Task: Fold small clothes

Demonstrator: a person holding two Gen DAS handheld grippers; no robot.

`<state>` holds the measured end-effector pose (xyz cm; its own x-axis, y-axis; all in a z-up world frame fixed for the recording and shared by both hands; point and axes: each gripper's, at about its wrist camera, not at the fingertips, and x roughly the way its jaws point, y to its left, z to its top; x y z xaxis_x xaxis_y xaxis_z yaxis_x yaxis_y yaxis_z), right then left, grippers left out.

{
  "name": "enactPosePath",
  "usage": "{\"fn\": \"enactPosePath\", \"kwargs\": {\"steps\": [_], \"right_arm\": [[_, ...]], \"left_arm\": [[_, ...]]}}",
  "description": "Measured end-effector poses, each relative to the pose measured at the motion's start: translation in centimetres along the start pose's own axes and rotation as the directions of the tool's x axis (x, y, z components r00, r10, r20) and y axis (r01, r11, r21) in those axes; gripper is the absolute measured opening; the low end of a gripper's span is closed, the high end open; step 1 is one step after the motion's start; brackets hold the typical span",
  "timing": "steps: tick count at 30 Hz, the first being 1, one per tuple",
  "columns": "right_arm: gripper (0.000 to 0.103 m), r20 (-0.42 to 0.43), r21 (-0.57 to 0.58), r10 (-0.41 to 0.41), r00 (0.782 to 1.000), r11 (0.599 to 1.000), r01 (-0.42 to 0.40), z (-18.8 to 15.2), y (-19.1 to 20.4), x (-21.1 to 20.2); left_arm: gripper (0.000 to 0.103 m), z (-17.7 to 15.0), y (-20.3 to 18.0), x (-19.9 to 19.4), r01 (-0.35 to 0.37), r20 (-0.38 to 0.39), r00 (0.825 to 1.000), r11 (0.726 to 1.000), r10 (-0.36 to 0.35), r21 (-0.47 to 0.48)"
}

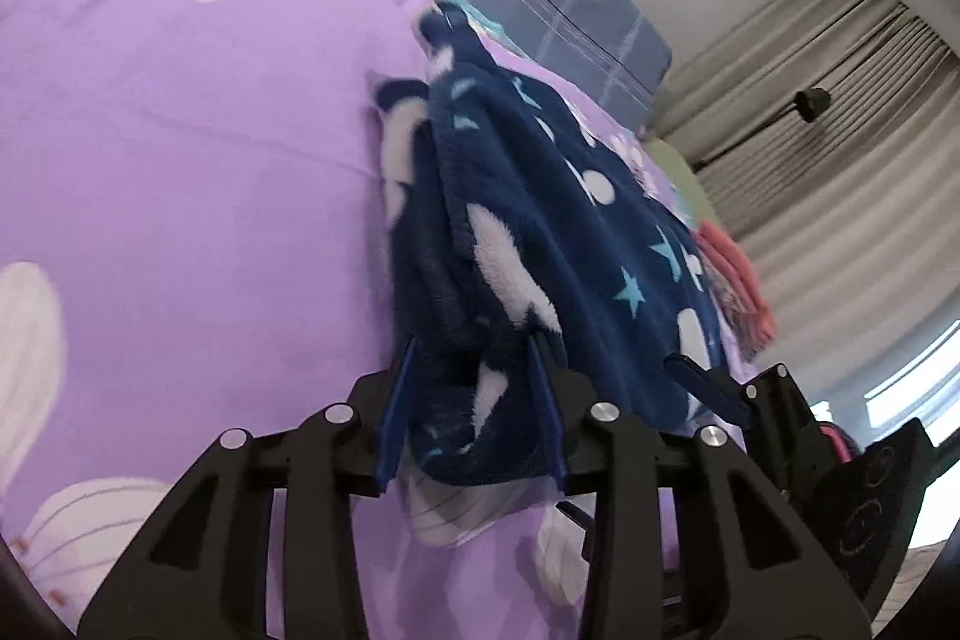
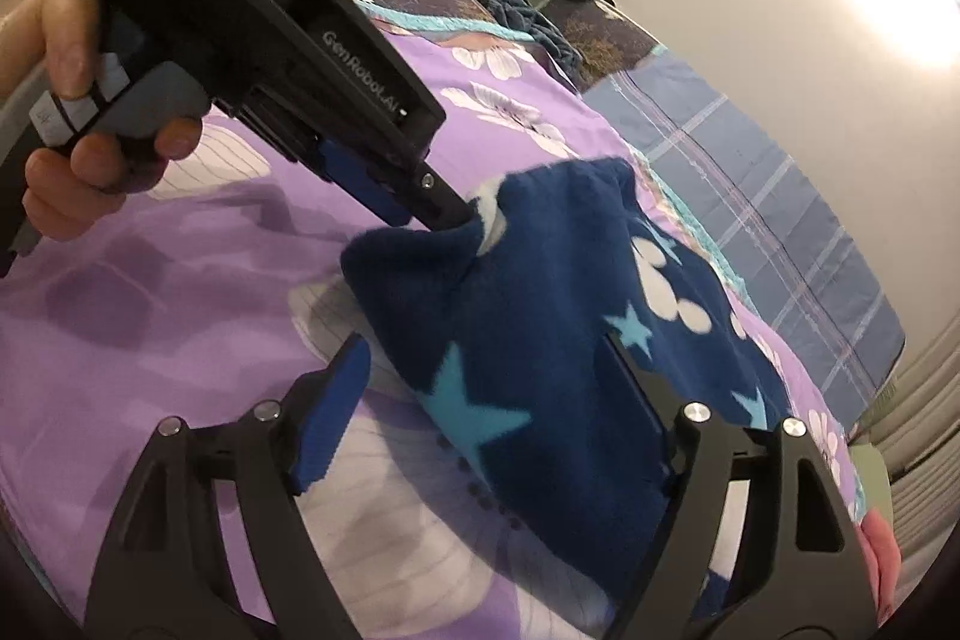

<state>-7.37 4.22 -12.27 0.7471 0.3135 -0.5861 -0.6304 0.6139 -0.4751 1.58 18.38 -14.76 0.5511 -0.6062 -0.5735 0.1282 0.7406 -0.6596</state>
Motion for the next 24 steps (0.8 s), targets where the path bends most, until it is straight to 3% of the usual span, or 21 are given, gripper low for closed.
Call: {"fn": "enactPosePath", "kwargs": {"steps": [4,7,19,21,23,24], "right_arm": [[0.082,-0.03,0.054,-0.001,1.0,0.999,0.002,-0.8,-1.5,0.0],[0.082,-0.04,0.072,-0.001,0.999,0.997,0.004,-1.2,-1.9,0.0],[0.083,-0.049,0.097,0.025,0.998,0.995,-0.02,-1.7,-1.7,0.0],[0.083,-0.059,0.109,0.025,0.998,0.994,-0.018,-1.8,-1.9,0.2],[0.083,-0.062,0.122,0.029,0.998,0.992,-0.021,-1.8,-2.0,0.3],[0.083,-0.06,0.126,0.03,0.998,0.992,-0.022,-1.8,-2.1,0.2]], "left_arm": [[0.036,-0.2,0.3,-0.3,0.037,0.006,0.999,0.999,-0.037,-0.028],[0.052,-0.6,0.3,-1.1,0.014,0.039,0.999,1.0,-0.013,-0.02],[0.054,0.6,-0.4,-1.0,0.104,0.054,0.993,0.994,-0.103,-0.019],[0.054,0.5,-1.0,-0.6,0.093,0.034,0.995,0.996,-0.093,0.004],[0.054,0.2,-1.8,0.7,0.027,0.0,1.0,0.998,-0.027,0.049],[0.043,0.1,-1.9,1.1,0.005,-0.014,1.0,0.998,-0.004,0.06]]}}
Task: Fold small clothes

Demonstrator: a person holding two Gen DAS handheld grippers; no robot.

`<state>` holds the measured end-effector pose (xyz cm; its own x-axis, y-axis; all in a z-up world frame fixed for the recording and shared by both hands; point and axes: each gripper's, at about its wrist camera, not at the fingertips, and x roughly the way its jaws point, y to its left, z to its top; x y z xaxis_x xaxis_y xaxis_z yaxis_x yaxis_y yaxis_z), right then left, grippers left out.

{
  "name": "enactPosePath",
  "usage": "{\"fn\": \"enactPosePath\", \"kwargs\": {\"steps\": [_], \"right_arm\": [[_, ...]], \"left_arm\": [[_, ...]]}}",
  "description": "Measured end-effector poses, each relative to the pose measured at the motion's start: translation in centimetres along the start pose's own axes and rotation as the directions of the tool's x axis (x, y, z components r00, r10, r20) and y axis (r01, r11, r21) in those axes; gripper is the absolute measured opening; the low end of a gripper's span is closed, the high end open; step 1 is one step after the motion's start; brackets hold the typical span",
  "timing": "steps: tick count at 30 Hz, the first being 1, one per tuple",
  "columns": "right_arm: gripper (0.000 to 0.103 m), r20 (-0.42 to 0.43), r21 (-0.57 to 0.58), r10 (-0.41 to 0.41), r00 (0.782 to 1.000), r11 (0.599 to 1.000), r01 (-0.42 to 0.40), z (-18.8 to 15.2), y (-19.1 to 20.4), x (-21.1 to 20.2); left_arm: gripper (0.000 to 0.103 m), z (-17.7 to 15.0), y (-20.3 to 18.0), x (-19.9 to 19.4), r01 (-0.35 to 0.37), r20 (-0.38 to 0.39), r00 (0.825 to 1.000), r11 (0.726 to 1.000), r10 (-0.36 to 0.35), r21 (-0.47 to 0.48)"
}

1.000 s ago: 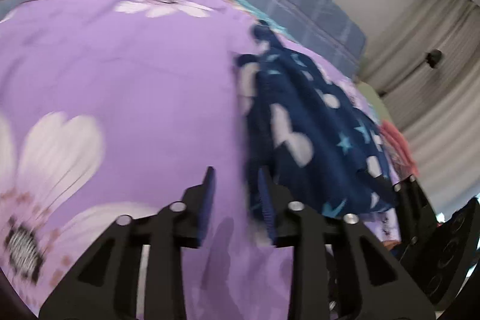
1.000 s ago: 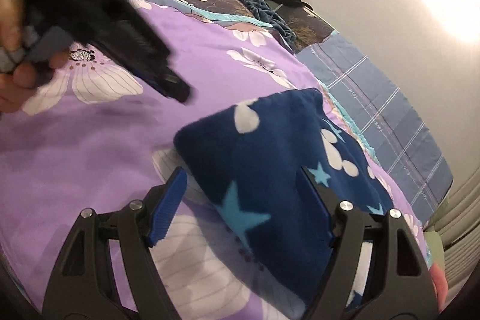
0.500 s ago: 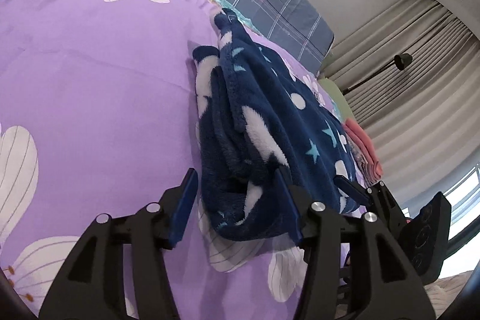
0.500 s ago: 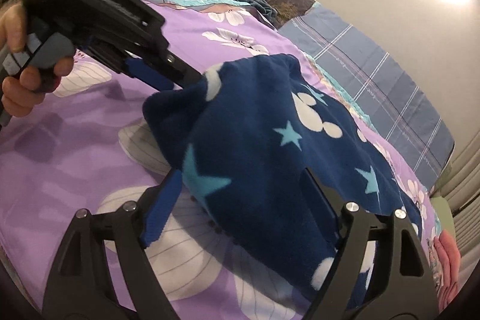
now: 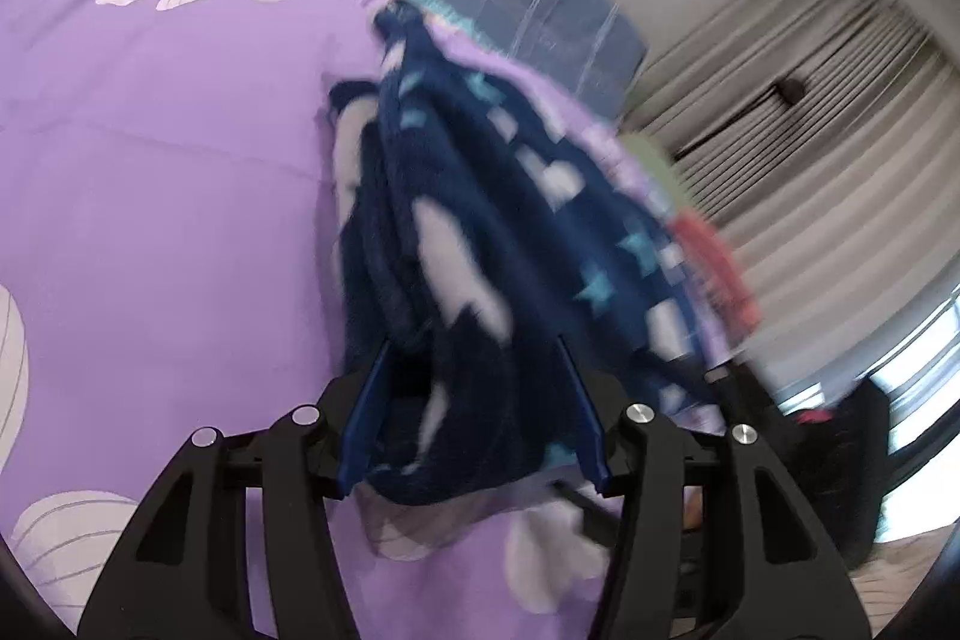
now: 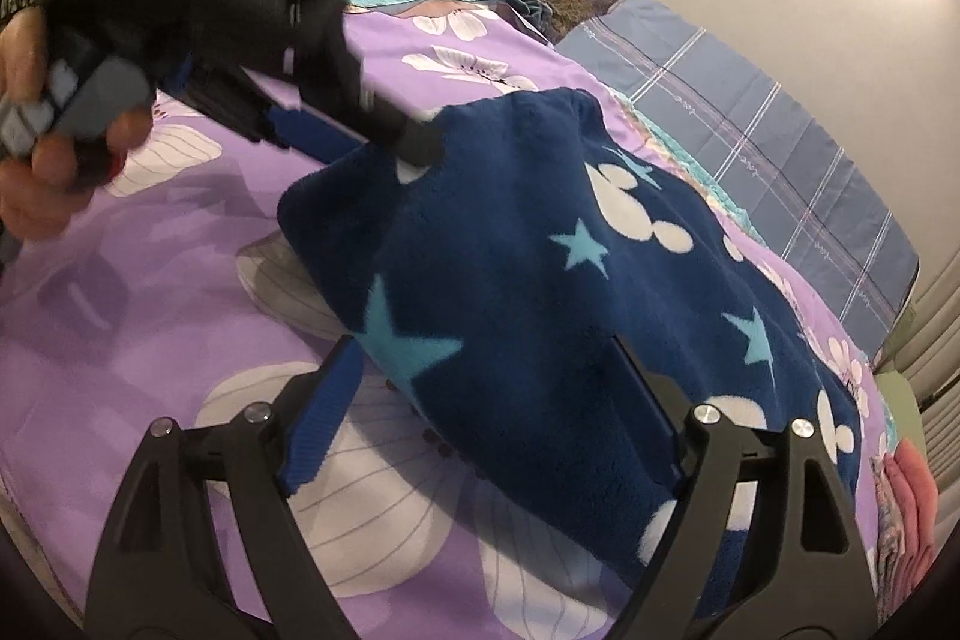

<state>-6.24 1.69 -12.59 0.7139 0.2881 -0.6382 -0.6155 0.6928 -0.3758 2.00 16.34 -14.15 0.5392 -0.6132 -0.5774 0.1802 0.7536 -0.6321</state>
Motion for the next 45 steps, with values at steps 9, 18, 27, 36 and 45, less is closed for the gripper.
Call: {"fn": "enactPosePath", "kwargs": {"steps": [9,18,27,36,45], "right_arm": [[0.086,0.036,-0.026,0.033,0.999,0.999,-0.033,0.1,0.3,-0.6],[0.086,0.059,-0.181,0.069,0.996,0.982,-0.058,0.7,3.9,0.1],[0.085,0.073,-0.231,0.071,0.995,0.972,-0.052,1.9,6.1,0.9],[0.069,0.06,-0.269,0.041,0.997,0.963,-0.023,3.9,7.5,3.3],[0.021,0.07,-0.226,0.163,0.984,0.964,-0.143,4.0,6.4,2.3]], "left_arm": [[0.007,-0.4,-1.5,-3.4,-0.05,0.052,0.998,0.993,0.045,0.108],[0.046,-0.7,1.4,-1.7,-0.104,0.004,0.995,0.994,0.104,0.011],[0.067,6.7,2.1,-0.3,-0.112,0.016,0.994,0.993,0.112,0.045],[0.067,13.1,5.8,7.4,0.005,-0.1,0.995,0.998,-0.011,-0.064],[0.025,12.6,4.1,5.4,-0.007,-0.006,1.0,1.0,0.007,-0.027]]}}
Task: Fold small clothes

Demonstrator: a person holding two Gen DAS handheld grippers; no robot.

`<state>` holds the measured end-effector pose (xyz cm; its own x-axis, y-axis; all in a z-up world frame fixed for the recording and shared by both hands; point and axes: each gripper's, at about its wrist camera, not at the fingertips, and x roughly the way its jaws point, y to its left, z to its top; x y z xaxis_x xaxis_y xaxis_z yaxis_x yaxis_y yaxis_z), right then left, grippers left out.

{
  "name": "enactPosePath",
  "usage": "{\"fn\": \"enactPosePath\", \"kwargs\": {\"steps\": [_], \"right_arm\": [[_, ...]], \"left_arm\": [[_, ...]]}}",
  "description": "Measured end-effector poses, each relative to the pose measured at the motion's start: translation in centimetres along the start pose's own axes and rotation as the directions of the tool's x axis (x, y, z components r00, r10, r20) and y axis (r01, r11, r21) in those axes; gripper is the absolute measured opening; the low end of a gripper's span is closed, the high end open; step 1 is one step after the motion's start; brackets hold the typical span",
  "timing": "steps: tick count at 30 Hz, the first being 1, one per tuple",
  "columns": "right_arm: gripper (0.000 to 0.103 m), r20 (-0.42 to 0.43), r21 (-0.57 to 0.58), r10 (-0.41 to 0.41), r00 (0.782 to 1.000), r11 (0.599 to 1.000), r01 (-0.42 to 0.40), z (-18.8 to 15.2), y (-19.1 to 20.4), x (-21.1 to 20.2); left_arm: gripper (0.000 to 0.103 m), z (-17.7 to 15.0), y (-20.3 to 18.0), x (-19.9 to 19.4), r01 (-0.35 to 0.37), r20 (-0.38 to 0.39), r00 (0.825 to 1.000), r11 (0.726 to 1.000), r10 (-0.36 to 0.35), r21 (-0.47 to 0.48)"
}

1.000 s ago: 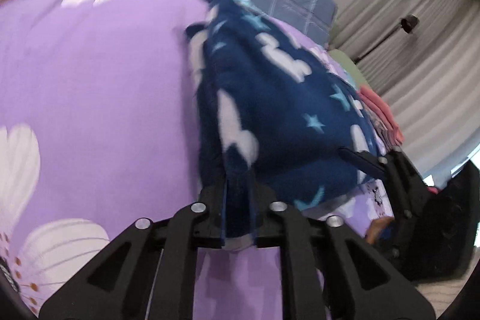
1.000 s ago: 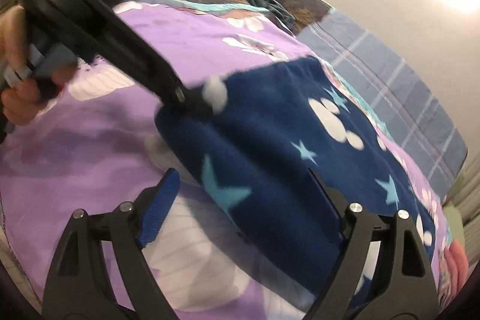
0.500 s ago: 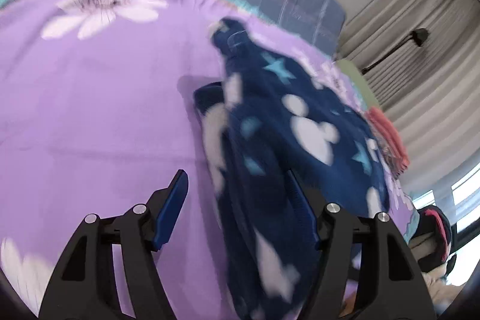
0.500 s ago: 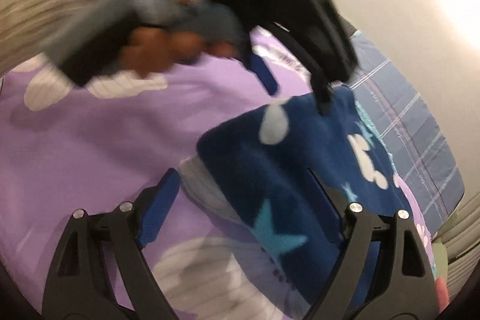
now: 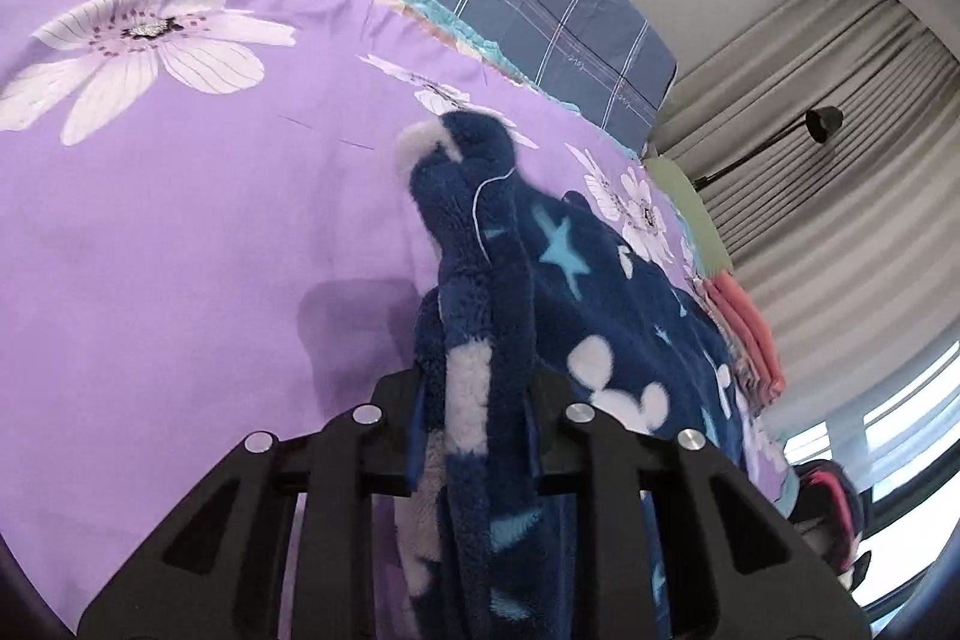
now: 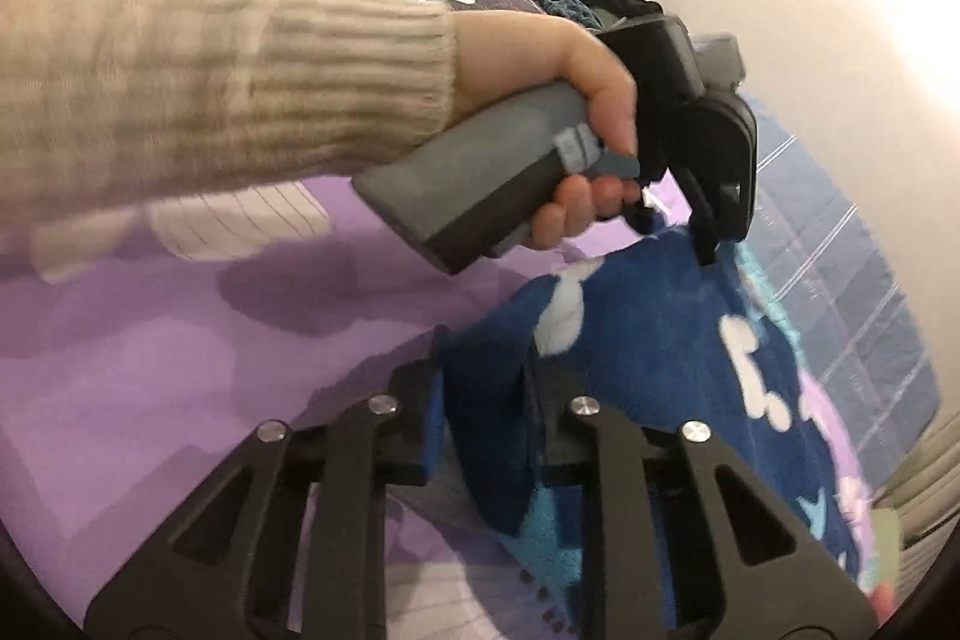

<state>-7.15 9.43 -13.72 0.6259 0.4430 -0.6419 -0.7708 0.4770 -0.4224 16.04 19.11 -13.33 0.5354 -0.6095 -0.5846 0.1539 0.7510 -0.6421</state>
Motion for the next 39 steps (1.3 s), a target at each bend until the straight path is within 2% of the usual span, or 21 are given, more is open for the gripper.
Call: {"fn": "enactPosePath", "kwargs": {"steps": [2,3,4,6,8,12,15,16,17,20,21,22,24,27,29,30,34,39], "right_arm": [[0.022,-0.009,0.01,0.012,1.0,1.0,-0.012,-0.5,0.0,0.4],[0.023,-0.017,0.012,0.009,1.0,1.0,-0.009,-0.7,-0.1,0.7],[0.028,-0.02,0.008,0.007,1.0,1.0,-0.007,-0.7,0.0,0.6],[0.036,-0.011,0.01,0.016,1.0,1.0,-0.016,-0.5,0.4,0.1],[0.054,-0.003,0.035,0.031,1.0,0.999,-0.031,-0.8,0.8,-0.8],[0.058,0.011,0.155,0.007,1.0,0.988,-0.009,-2.0,-1.7,-3.0],[0.062,0.012,0.37,-0.058,0.998,0.928,0.05,-4.2,-6.2,-5.4],[0.062,0.004,0.45,-0.09,0.996,0.89,0.079,-5.1,-7.9,-6.3],[0.062,-0.015,0.543,-0.135,0.991,0.831,0.122,-6.4,-9.9,-7.3],[0.062,-0.084,0.687,-0.206,0.975,0.697,0.206,-9.6,-13.5,-8.8],[0.062,-0.114,0.716,-0.201,0.973,0.662,0.221,-10.7,-14.2,-8.6],[0.062,-0.172,0.73,-0.159,0.972,0.642,0.235,-11.8,-14.5,-7.4],[0.062,-0.267,0.744,-0.069,0.961,0.619,0.251,-14.4,-14.1,-4.5],[0.063,-0.289,0.742,-0.098,0.952,0.605,0.288,-14.0,-13.4,-4.4],[0.066,-0.295,0.776,-0.081,0.952,0.561,0.288,-14.0,-14.1,-4.1],[0.067,-0.3,0.777,-0.083,0.95,0.556,0.294,-13.9,-14.1,-3.9],[0.067,-0.314,0.759,-0.093,0.945,0.573,0.309,-13.7,-13.9,-4.0],[0.067,-0.302,0.772,-0.083,0.95,0.564,0.295,-14.0,-14.4,-3.8]], "left_arm": [[0.03,-0.5,1.3,1.1,-0.03,-0.033,0.999,0.999,0.029,-0.026],[0.034,-0.7,1.8,1.5,-0.022,-0.037,0.999,0.999,0.02,-0.045],[0.035,-1.0,2.0,1.3,-0.006,-0.016,1.0,0.998,0.005,-0.059],[0.046,-0.9,1.9,0.9,-0.019,0.005,1.0,0.998,0.019,-0.062],[0.049,-0.9,1.1,0.4,-0.053,0.009,0.999,0.998,0.053,-0.036],[0.056,-1.1,0.0,-0.4,-0.072,-0.001,0.997,0.997,0.072,0.019],[0.06,-2.1,-0.6,-0.5,-0.065,-0.009,0.998,0.997,0.066,0.044],[0.061,-2.6,-0.9,-0.4,-0.068,-0.018,0.997,0.996,0.069,0.056],[0.065,-3.3,-1.4,0.0,-0.079,-0.035,0.996,0.994,0.082,0.079],[0.069,-4.5,-2.5,1.3,-0.151,-0.016,0.988,0.974,0.156,0.166],[0.069,-4.6,-2.7,1.5,-0.159,-0.011,0.987,0.971,0.163,0.177],[0.07,-4.5,-2.7,1.6,-0.158,-0.016,0.986,0.973,0.163,0.169],[0.075,-4.2,-2.4,1.8,-0.148,-0.027,0.988,0.976,0.154,0.157],[0.075,-4.6,-2.7,2.0,-0.17,-0.016,0.984,0.966,0.176,0.197],[0.075,-4.8,-2.7,2.0,-0.178,-0.011,0.983,0.962,0.184,0.206],[0.075,-4.8,-2.7,2.1,-0.178,-0.012,0.983,0.963,0.184,0.205],[0.075,-4.8,-2.7,2.0,-0.183,-0.009,0.982,0.961,0.188,0.206],[0.075,-5.0,-2.9,2.0,-0.188,0.004,0.982,0.959,0.191,0.21]]}}
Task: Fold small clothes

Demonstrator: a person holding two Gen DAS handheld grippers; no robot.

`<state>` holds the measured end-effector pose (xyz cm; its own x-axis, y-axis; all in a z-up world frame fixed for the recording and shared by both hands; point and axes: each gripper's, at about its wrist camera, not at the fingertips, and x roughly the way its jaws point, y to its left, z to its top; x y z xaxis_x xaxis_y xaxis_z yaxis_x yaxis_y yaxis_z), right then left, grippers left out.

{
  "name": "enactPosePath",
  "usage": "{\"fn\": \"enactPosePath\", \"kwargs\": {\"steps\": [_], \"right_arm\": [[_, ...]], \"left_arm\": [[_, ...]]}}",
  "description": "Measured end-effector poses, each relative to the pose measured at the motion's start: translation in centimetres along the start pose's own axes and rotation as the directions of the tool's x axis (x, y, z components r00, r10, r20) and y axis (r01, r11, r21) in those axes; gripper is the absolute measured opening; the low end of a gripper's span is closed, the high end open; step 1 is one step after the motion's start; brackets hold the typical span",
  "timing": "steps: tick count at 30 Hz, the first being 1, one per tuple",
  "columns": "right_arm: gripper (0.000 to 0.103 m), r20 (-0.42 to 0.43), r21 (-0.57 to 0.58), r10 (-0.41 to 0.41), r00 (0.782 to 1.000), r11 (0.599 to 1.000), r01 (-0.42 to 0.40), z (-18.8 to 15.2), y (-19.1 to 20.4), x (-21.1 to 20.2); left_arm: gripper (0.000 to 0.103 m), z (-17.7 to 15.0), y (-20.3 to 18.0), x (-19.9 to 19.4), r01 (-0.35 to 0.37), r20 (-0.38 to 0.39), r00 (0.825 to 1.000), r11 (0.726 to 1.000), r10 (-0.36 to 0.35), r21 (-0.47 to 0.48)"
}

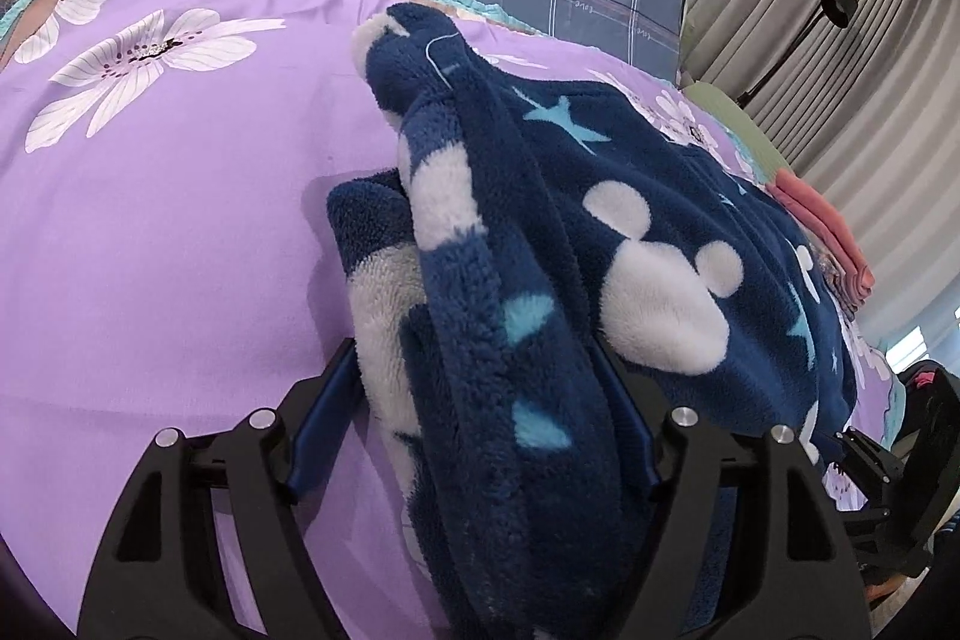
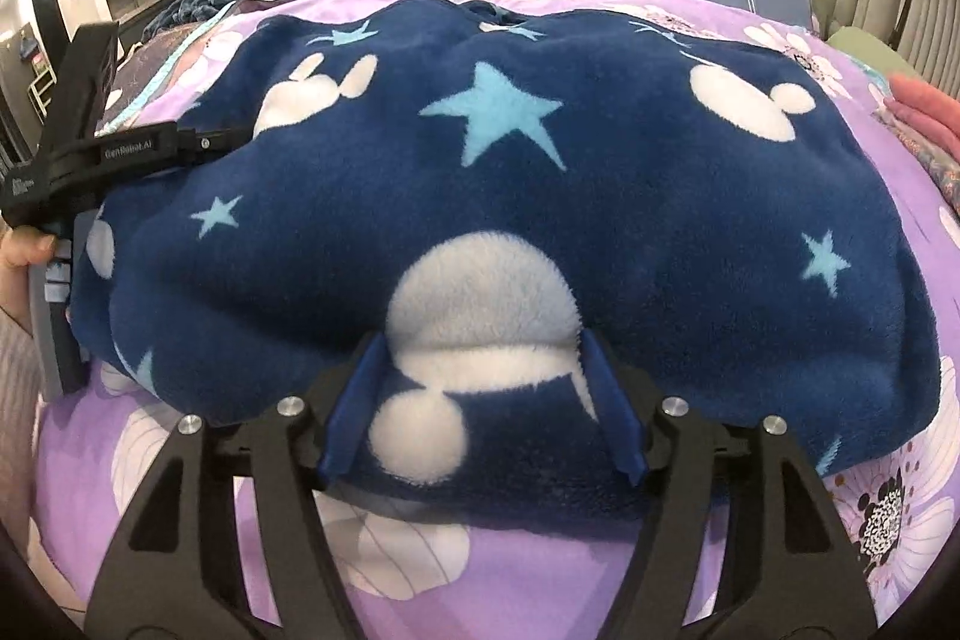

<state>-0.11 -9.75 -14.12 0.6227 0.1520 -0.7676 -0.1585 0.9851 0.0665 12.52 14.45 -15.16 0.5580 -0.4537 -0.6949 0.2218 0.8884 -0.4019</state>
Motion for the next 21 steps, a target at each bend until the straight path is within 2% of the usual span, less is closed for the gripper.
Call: {"fn": "enactPosePath", "kwargs": {"steps": [3,4,6,7,8,11,14,17,19,21], "right_arm": [[0.063,0.014,-0.009,-0.018,1.0,1.0,0.019,0.4,0.3,-0.4],[0.059,0.023,-0.001,-0.018,1.0,1.0,0.018,0.6,0.3,-0.7],[0.047,0.064,0.032,-0.009,0.998,0.999,0.007,1.6,-0.1,-1.7],[0.037,0.09,0.035,-0.01,0.996,0.999,0.007,2.4,-0.3,-2.1],[0.031,0.115,0.029,-0.02,0.993,0.999,0.016,3.2,-0.3,-2.4],[0.031,0.158,0.03,-0.058,0.986,0.998,0.054,5.4,-0.4,-1.8],[0.032,-0.018,0.08,-0.009,1.0,0.997,0.01,5.4,-1.6,3.2],[0.032,-0.003,0.035,-0.033,0.999,0.999,0.033,5.4,-0.9,2.5],[0.033,-0.016,0.064,0.023,1.0,0.998,-0.021,6.9,-1.4,1.5],[0.033,0.013,0.102,0.067,0.998,0.992,-0.068,9.8,-2.2,0.9]], "left_arm": [[0.075,-0.2,-0.2,-0.1,-0.005,0.007,1.0,1.0,0.005,0.005],[0.075,-0.2,-0.2,-0.2,-0.008,0.009,1.0,1.0,0.008,0.006],[0.075,-0.3,-0.3,-0.3,-0.01,0.012,1.0,1.0,0.01,0.008],[0.075,-0.3,-0.3,-0.3,-0.009,0.014,1.0,1.0,0.009,0.008],[0.075,-0.4,-0.3,-0.3,-0.009,0.016,1.0,1.0,0.009,0.007],[0.075,-0.5,-0.4,-0.3,-0.01,0.022,1.0,1.0,0.01,0.008],[0.075,-0.7,-0.4,-0.4,-0.01,0.029,1.0,1.0,0.01,0.009],[0.075,-0.7,-0.5,-0.4,-0.013,0.03,0.999,1.0,0.012,0.012],[0.075,-0.7,-0.4,-0.4,-0.006,0.029,1.0,1.0,0.006,0.005],[0.076,-0.8,-0.4,-0.4,-0.005,0.03,1.0,1.0,0.005,0.004]]}}
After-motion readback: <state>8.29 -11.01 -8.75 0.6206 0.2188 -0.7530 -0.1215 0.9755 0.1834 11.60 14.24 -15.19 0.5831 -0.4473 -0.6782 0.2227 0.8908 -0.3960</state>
